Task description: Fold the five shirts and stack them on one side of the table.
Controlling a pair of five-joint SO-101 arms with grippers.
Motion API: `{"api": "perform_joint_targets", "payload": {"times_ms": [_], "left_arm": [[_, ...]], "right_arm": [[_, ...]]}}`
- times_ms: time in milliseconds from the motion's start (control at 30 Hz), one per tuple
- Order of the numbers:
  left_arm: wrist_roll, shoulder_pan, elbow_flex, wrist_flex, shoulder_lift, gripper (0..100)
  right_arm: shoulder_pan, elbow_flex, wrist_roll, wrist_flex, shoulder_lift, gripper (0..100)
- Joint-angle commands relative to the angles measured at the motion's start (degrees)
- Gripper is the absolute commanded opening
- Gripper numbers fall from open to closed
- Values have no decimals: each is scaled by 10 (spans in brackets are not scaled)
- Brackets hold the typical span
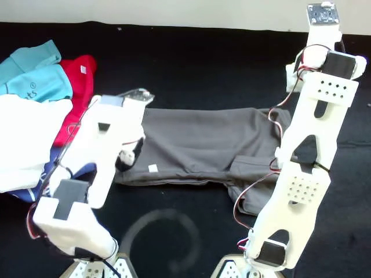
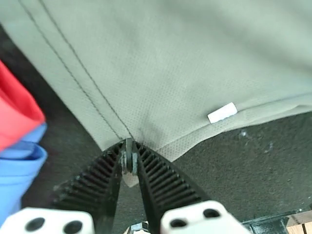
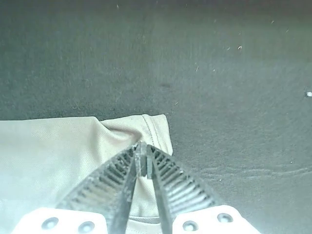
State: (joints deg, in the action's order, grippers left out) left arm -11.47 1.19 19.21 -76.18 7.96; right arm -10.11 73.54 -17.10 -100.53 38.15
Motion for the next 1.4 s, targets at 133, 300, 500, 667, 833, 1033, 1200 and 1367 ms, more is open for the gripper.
{"api": "perform_joint_targets", "payload": {"times_ms": [133, 300, 500, 667, 833, 1033, 1200, 1367], "left_arm": [[0, 7, 89, 32, -93, 9], [0, 7, 105, 40, -156, 9], [1, 7, 151, 115, -178, 9], [1, 7, 242, 222, -179, 9], [2, 7, 295, 291, -180, 9], [4, 7, 316, 320, -179, 9], [4, 7, 318, 321, -179, 9], [4, 7, 327, 339, -179, 9]], "right_arm": [[-6, -59, 4, -7, -121, 7], [11, -245, 4, -6, -246, 7], [32, -538, 4, 54, -336, 7], [33, -753, 1, 197, -374, 7], [41, -915, 0, 309, -413, 7], [78, -1085, 1, 426, -486, 7], [102, -1196, 4, 468, -557, 7], [109, -1244, 2, 422, -669, 7]]}}
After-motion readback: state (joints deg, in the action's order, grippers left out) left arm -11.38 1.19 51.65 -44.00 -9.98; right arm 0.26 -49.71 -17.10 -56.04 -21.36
